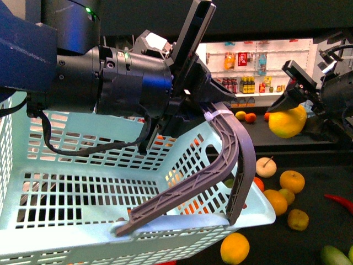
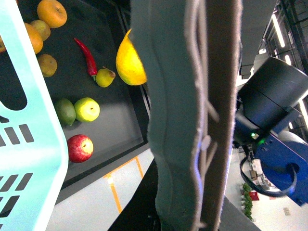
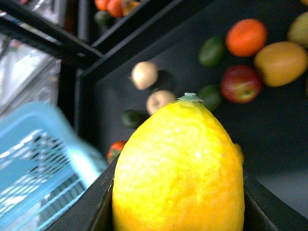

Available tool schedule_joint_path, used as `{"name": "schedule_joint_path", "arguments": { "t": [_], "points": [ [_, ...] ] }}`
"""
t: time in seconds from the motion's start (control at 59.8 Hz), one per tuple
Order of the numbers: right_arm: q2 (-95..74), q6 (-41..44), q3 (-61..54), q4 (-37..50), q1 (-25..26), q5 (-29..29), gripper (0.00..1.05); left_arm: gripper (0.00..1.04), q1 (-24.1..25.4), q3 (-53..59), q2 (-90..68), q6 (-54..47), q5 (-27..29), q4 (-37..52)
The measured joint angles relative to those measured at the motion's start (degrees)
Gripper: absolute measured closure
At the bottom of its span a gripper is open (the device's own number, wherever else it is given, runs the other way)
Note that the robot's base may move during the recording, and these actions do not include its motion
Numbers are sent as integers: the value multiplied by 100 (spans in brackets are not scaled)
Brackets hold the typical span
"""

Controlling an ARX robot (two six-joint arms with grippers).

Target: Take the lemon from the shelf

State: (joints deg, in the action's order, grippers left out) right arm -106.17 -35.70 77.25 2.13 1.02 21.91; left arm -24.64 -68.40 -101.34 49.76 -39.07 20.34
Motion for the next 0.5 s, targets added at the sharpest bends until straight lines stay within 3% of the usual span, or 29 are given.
{"name": "schedule_joint_path", "arguments": {
  "t": [0.117, 0.502],
  "points": [
    [267, -61, -232, -9, -289, 315, 54, 95, 0, 0, 0, -2, 0, 0],
    [369, -201, -848, 59, -1156, 387, 54, 95, 2, 0, 0, -9, 17, -15]
  ]
}}
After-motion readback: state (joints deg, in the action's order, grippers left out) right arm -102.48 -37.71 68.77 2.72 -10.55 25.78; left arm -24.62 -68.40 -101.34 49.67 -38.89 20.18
